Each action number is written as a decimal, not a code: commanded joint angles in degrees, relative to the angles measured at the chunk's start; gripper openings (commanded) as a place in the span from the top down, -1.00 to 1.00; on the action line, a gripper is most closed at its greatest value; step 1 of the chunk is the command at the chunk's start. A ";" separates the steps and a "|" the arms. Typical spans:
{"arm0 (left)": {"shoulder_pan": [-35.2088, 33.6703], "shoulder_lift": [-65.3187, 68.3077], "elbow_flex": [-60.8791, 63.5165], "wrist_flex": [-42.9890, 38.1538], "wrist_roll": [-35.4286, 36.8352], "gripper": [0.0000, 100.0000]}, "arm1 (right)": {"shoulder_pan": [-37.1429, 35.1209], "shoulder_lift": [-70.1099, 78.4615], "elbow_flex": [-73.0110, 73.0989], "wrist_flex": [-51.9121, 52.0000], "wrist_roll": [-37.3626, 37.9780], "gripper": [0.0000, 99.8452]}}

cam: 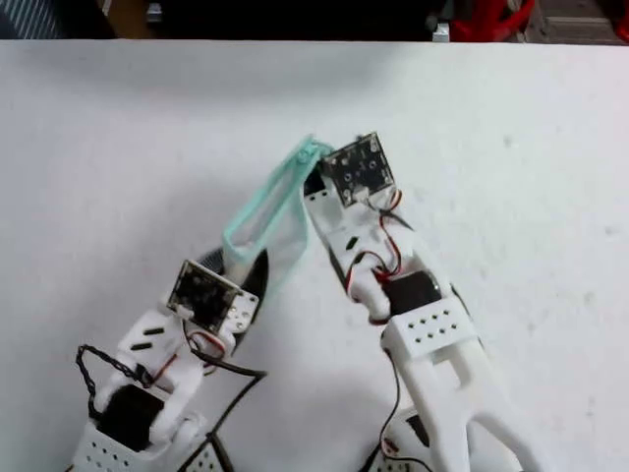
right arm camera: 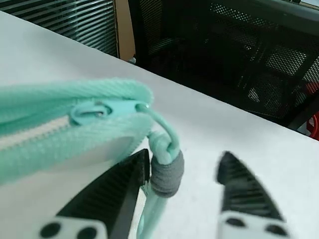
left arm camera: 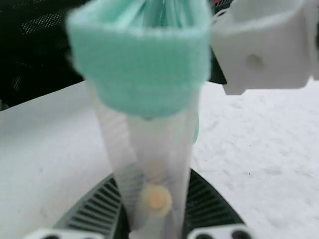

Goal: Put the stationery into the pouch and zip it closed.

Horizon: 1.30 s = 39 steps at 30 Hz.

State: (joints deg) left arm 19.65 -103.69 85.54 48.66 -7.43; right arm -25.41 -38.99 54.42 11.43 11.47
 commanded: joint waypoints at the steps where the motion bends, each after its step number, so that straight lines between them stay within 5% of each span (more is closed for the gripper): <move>1: 0.66 -0.66 -0.18 -1.58 -0.88 0.95 | 0.40 -0.31 -2.55 -1.71 0.70 0.97; 18: 0.22 -0.66 -0.44 -1.67 -0.88 0.95 | 2.77 -22.73 -16.35 23.87 0.70 0.96; 29: 0.22 -0.66 -0.44 -1.49 -0.88 0.95 | -12.26 -22.73 -23.21 39.52 1.05 0.97; 39: 0.22 -0.66 -0.44 -1.58 -0.88 0.95 | -24.48 -13.14 -33.49 57.36 11.52 0.97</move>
State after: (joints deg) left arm 19.47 -103.96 85.63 48.66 -7.52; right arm -45.80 -55.69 26.29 64.70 21.58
